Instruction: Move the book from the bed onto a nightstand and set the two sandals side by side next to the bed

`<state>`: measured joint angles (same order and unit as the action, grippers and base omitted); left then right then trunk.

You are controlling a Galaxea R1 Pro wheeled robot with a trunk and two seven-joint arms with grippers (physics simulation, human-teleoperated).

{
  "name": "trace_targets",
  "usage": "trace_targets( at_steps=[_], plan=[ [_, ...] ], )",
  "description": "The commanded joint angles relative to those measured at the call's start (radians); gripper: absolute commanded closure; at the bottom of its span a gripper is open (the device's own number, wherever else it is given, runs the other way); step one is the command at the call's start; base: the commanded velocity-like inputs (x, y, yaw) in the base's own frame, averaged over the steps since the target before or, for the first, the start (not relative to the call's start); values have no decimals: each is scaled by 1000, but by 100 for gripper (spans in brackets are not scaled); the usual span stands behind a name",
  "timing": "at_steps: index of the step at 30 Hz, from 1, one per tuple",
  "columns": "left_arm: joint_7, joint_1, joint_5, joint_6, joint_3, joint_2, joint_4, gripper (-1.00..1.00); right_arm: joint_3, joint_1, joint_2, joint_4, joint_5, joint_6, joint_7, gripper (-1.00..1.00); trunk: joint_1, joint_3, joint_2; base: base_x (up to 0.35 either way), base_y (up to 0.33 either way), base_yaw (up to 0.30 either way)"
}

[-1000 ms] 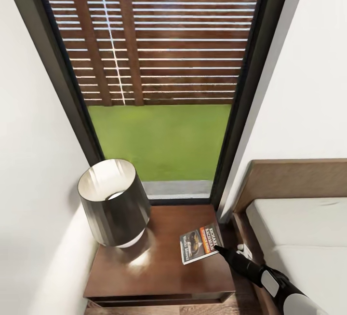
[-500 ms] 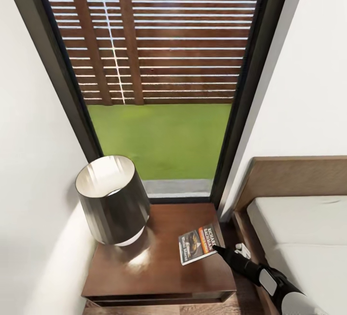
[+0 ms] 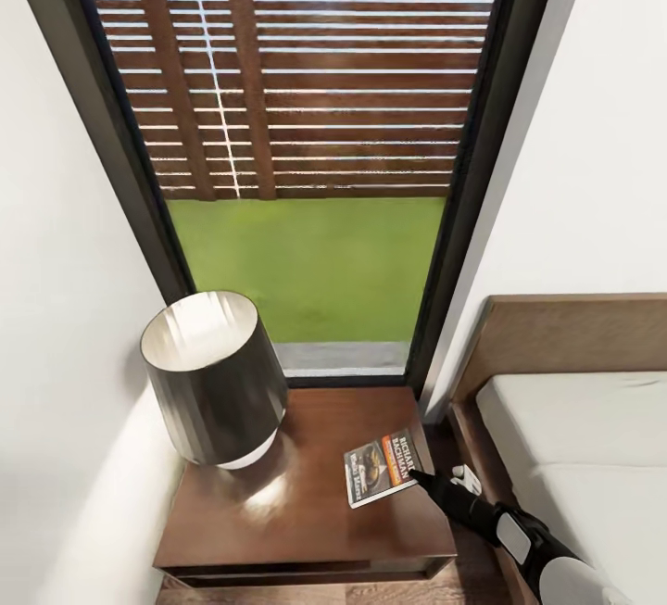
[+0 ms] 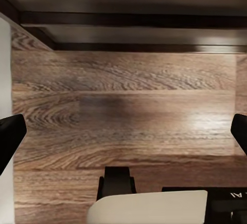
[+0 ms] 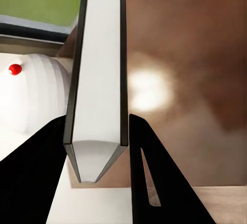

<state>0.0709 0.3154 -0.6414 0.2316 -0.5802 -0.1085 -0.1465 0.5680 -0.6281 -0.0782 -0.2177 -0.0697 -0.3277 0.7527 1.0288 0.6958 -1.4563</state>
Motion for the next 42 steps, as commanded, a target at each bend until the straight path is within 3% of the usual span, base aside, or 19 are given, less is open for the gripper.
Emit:
trace_targets(
  at_steps=[1, 42],
  plan=[
    [4, 1, -11, 3, -6, 0, 1, -100, 2, -1, 0, 0, -8, -10, 1, 100, 4, 4, -8, 0, 0, 0],
    [4, 1, -11, 3, -7, 0, 1, -100, 2, -2, -2, 0, -9, -11, -2, 100, 161, 132, -295, 0, 0, 0]
  ],
)
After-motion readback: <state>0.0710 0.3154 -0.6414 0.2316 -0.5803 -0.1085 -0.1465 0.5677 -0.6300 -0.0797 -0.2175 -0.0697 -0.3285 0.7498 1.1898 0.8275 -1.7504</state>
